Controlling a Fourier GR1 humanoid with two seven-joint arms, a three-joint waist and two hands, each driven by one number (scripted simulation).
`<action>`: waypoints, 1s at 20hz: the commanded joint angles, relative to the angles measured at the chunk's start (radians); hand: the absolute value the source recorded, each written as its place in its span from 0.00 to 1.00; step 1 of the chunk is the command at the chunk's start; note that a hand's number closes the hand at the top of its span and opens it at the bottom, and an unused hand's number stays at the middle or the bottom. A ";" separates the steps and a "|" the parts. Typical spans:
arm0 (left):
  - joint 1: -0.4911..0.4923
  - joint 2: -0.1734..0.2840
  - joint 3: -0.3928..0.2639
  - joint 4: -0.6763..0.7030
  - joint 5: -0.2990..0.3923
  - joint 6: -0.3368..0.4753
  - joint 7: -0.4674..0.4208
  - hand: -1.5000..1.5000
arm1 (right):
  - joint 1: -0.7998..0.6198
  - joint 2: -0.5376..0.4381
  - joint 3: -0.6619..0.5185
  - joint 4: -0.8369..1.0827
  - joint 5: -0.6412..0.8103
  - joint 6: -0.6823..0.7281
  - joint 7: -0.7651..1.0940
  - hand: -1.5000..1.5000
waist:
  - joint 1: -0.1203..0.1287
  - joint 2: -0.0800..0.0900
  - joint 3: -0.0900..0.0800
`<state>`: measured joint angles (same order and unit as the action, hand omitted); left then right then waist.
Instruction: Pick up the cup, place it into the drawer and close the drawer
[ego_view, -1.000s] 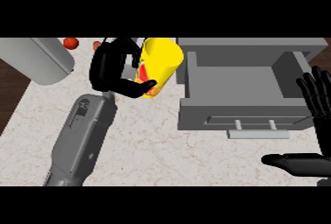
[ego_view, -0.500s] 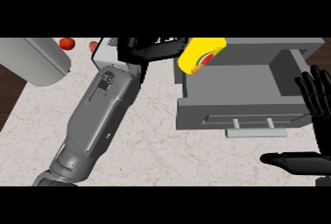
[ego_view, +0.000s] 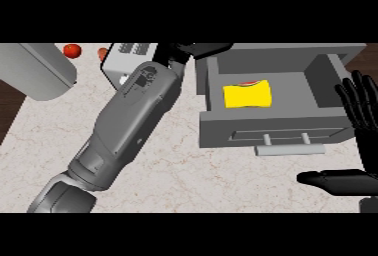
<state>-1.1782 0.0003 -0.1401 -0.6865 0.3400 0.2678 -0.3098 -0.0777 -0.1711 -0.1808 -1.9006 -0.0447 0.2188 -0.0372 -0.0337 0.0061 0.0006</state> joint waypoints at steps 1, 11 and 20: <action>-0.060 0.000 -0.026 0.145 0.046 -0.019 -0.027 1.00 | 0.019 -0.011 -0.027 -0.007 -0.051 0.031 -0.011 0.00 | -0.013 0.004 0.000; -0.059 0.000 -0.292 0.198 0.179 0.115 -0.014 1.00 | -0.002 -0.001 0.001 -0.012 -0.023 0.019 0.002 0.00 | -0.021 0.001 0.000; -0.050 0.000 -0.483 0.241 0.222 0.167 0.028 0.00 | -0.059 0.010 0.023 0.008 0.000 -0.002 0.018 0.00 | -0.056 0.011 0.001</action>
<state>-1.2543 0.0001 -0.5384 -0.4450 0.5464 0.3958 -0.2949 -0.1229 -0.1755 -0.1723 -1.8802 -0.0517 0.2326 -0.0407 -0.0793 0.0159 0.0013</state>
